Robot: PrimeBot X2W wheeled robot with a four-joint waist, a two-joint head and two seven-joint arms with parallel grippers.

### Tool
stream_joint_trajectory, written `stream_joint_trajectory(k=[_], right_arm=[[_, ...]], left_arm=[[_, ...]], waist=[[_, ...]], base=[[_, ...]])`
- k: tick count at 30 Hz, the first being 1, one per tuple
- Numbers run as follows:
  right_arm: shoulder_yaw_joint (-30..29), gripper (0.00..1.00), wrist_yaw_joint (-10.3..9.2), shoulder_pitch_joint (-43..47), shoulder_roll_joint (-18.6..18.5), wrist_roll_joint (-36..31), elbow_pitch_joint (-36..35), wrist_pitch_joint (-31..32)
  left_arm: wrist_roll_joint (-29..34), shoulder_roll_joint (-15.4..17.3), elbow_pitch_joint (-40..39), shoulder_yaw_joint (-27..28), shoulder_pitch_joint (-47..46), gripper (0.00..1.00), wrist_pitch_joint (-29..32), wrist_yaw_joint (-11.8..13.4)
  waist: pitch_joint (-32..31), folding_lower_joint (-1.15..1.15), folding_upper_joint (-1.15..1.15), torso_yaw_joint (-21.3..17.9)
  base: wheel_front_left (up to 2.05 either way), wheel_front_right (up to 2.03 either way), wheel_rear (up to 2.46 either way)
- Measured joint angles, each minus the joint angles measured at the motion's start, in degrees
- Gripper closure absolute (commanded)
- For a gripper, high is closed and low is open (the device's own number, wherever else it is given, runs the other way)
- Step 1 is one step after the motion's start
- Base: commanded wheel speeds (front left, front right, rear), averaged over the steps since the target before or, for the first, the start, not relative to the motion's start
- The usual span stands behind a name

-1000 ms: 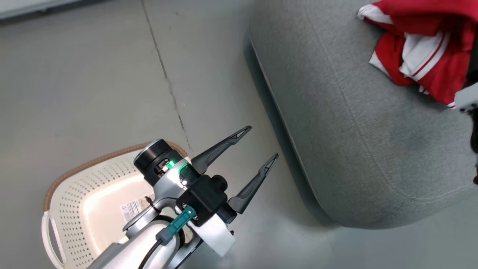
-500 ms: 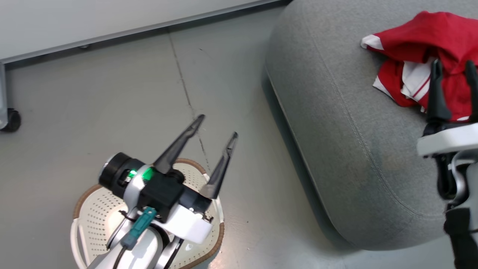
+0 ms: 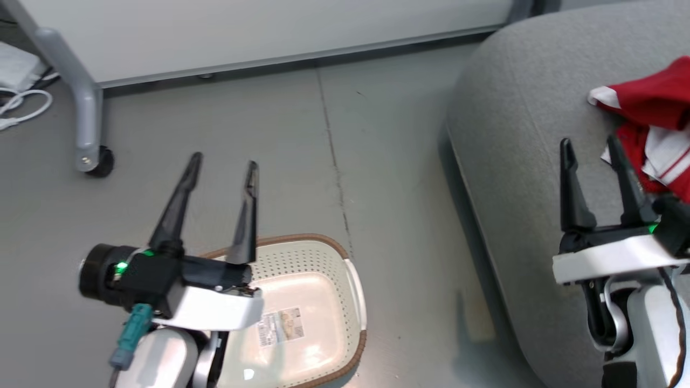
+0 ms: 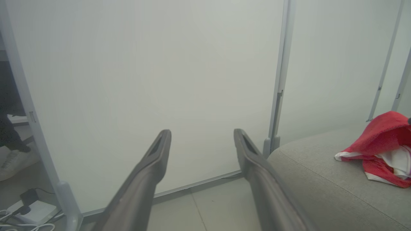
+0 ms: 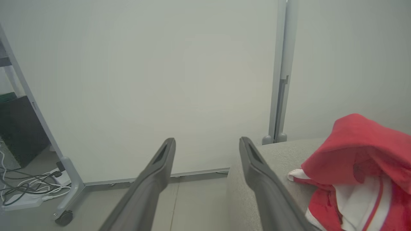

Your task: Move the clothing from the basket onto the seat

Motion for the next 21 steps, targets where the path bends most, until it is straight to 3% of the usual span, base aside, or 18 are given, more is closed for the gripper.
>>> stream_joint_trajectory(k=[10, 15, 21], right_arm=[[-1.42, 0.00, 0.00, 6.91, 1.69, -2.09, -6.51, 4.46], [-2.13, 0.00, 0.00, 10.12, 2.05, -3.04, -9.14, 6.02], [-2.86, 0.00, 0.00, 14.02, 2.44, -3.97, -11.58, 8.12]], left_arm=[[-1.16, -0.30, -4.15, 9.56, 5.37, 0.00, -0.77, 2.08], [-0.99, -1.05, -5.79, 13.07, 10.73, 0.00, -0.78, 1.60], [0.19, -1.27, -5.38, 13.27, 15.68, 0.00, -0.77, 0.13]], waist=[[-3.43, 0.00, 0.00, 5.52], [-5.33, 0.00, 0.00, 7.20], [-7.67, 0.00, 0.00, 8.10]], base=[[0.00, 0.00, 0.00], [0.00, 0.00, 0.00], [0.00, 0.00, 0.00]])
